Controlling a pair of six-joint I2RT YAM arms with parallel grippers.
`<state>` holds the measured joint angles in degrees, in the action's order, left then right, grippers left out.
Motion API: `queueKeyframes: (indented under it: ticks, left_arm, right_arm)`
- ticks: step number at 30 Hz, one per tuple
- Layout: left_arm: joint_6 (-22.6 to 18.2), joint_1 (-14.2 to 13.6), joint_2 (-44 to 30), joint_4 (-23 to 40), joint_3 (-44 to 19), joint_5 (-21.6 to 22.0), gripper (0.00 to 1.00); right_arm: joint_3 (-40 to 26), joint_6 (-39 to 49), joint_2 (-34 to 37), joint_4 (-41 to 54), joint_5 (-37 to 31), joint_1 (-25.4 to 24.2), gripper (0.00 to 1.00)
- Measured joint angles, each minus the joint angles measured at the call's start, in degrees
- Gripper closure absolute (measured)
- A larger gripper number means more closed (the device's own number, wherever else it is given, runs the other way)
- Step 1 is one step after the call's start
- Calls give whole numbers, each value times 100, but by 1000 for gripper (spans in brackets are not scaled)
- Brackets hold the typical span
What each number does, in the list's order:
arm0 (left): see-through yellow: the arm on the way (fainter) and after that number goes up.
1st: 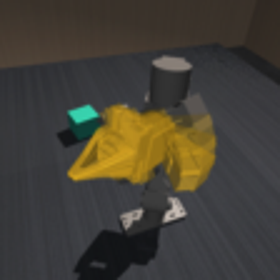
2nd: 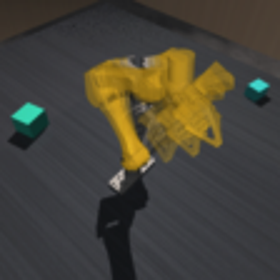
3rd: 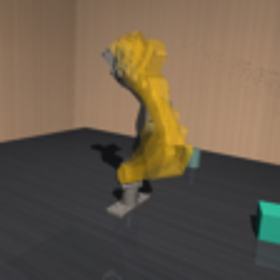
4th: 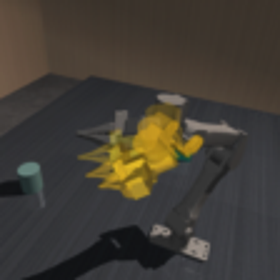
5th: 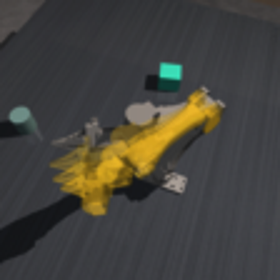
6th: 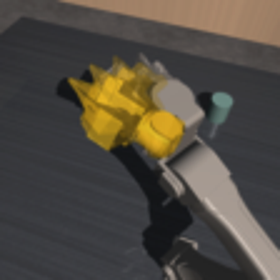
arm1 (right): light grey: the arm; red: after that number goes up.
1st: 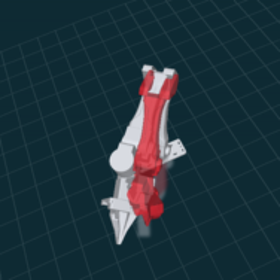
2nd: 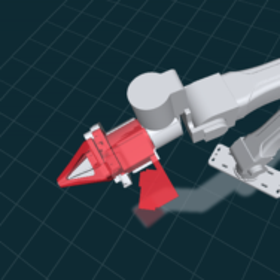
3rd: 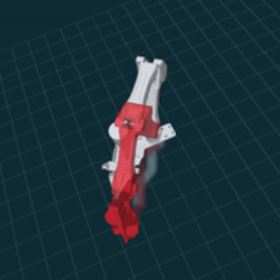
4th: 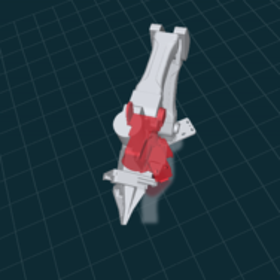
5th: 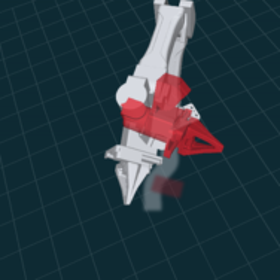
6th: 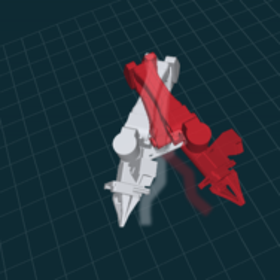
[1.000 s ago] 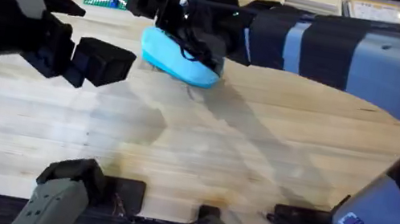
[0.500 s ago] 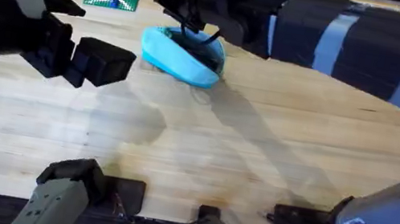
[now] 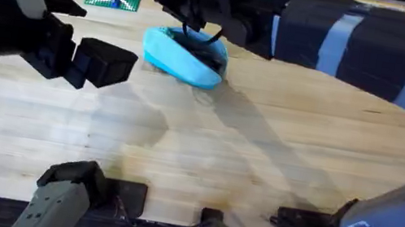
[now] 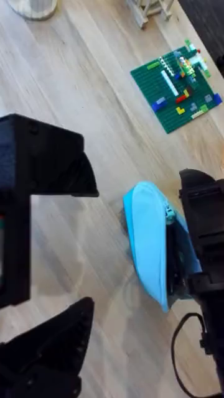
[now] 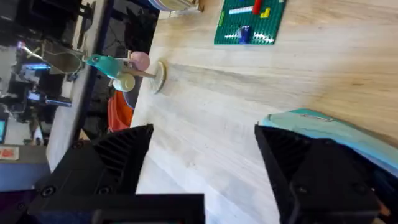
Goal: Unzip the bag, pick up the pens from the table one at a time and place them inside, then zip the bag closed.
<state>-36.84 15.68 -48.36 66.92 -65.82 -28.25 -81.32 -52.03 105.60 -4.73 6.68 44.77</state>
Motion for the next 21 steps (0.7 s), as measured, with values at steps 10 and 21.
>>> queueKeyframes:
  ticks: [10, 21]
  left_arm:
    - [0, 0, -1, 0, 0, 0, 6]
    - [-2, 0, -1, 0, 0, 0, 5]
  right_arm:
    - [0, 314, -103, 425, 23, -53, 5]
    - [-7, 403, -590, 1751, 24, -371, 5]
